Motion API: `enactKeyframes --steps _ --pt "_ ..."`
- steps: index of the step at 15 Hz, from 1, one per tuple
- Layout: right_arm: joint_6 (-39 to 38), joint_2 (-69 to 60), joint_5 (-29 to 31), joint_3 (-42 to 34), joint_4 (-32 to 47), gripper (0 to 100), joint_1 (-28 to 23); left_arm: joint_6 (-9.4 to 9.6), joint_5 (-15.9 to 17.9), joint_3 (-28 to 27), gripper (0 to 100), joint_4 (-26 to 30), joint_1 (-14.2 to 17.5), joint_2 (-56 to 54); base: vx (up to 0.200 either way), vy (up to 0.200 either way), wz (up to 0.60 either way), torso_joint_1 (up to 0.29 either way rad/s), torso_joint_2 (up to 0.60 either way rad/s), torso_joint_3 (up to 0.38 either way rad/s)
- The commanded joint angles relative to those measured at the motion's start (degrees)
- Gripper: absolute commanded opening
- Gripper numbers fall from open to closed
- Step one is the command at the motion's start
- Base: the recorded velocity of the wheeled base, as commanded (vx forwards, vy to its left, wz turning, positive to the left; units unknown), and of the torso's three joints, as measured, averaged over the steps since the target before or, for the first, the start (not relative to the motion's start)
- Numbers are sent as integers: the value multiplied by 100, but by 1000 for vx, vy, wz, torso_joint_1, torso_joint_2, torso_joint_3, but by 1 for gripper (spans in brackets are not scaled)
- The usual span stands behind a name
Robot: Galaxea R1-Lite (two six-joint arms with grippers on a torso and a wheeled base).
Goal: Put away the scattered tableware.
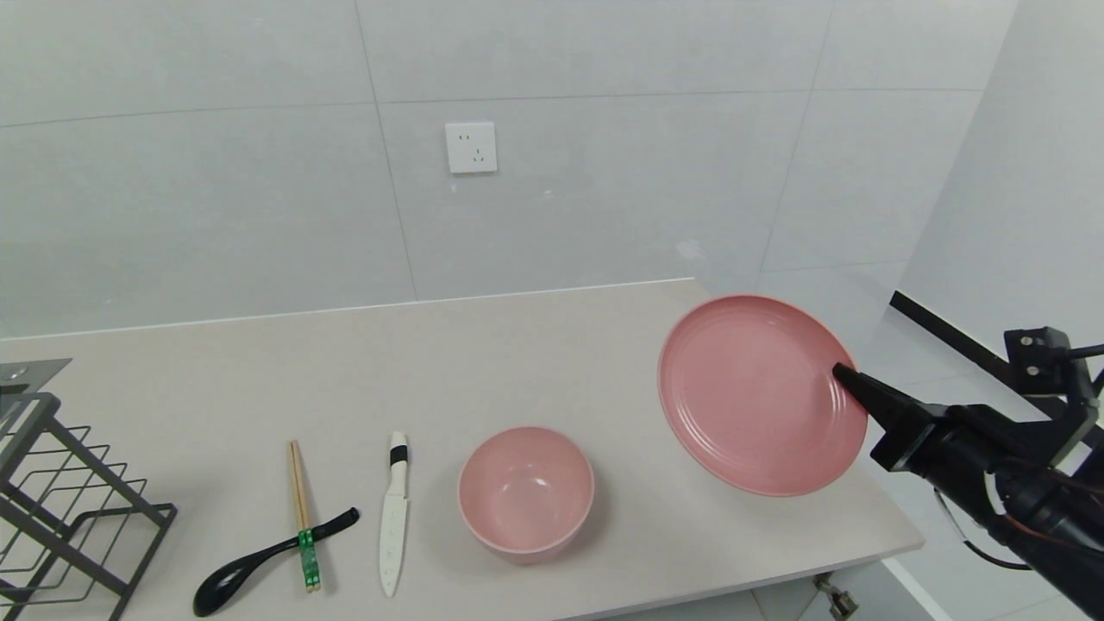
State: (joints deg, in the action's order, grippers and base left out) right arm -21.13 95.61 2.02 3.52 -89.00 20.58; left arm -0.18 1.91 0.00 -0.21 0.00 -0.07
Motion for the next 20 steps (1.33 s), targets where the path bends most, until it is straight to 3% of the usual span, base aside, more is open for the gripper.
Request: enactKeyframes --steps 1,3,4,5,6,8,9,10,11,12,16,18,20 --pt "-6 -43 9 8 -12 0 -19 -8 2 0 100 3 0 7 0 0 0 0 0 0" --pt "21 -34 0 43 -12 0 -10 97 11 0 100 -50 9 7 0 0 0 0 0 0" --pt "21 -43 0 61 -29 0 -10 212 11 -114 100 -454 9 7 0 0 0 0 0 0" --pt "21 -104 -9 87 -82 0 -10 212 20 -510 100 -1078 53 86 0 0 0 0 0 0" --pt "12 -174 -35 184 -100 0 -10 194 28 -958 100 -1350 202 500 0 0 0 0 0 0" --pt "38 -253 -158 219 -100 0 8 -52 72 -1213 100 -1131 132 649 0 0 0 0 0 0" --pt "223 -438 -238 193 -100 0 -19 -632 195 -1380 100 -762 -62 921 0 0 0 0 0 0" --pt "241 -500 -281 157 -100 0 -89 -1063 336 -1485 100 -551 -167 1167 0 0 0 0 0 0" --pt "232 -649 -299 157 -100 0 -194 -1379 521 -1521 100 -419 -255 1449 0 0 0 0 0 0" --pt "249 -737 -387 157 -100 0 -274 -1467 723 -1477 100 -401 -325 1686 0 0 0 0 0 0" --pt "416 -957 -554 -10 -100 0 -282 -1458 1364 -1230 100 -146 -325 2090 0 0 0 0 0 0" --pt "425 -957 -554 -36 -100 0 -291 -1467 1988 -1090 100 126 -334 2477 0 0 0 0 0 0" --pt "425 -983 -545 -71 -100 0 -344 -1467 2164 -1230 100 3 -334 3040 0 0 0 0 0 0"
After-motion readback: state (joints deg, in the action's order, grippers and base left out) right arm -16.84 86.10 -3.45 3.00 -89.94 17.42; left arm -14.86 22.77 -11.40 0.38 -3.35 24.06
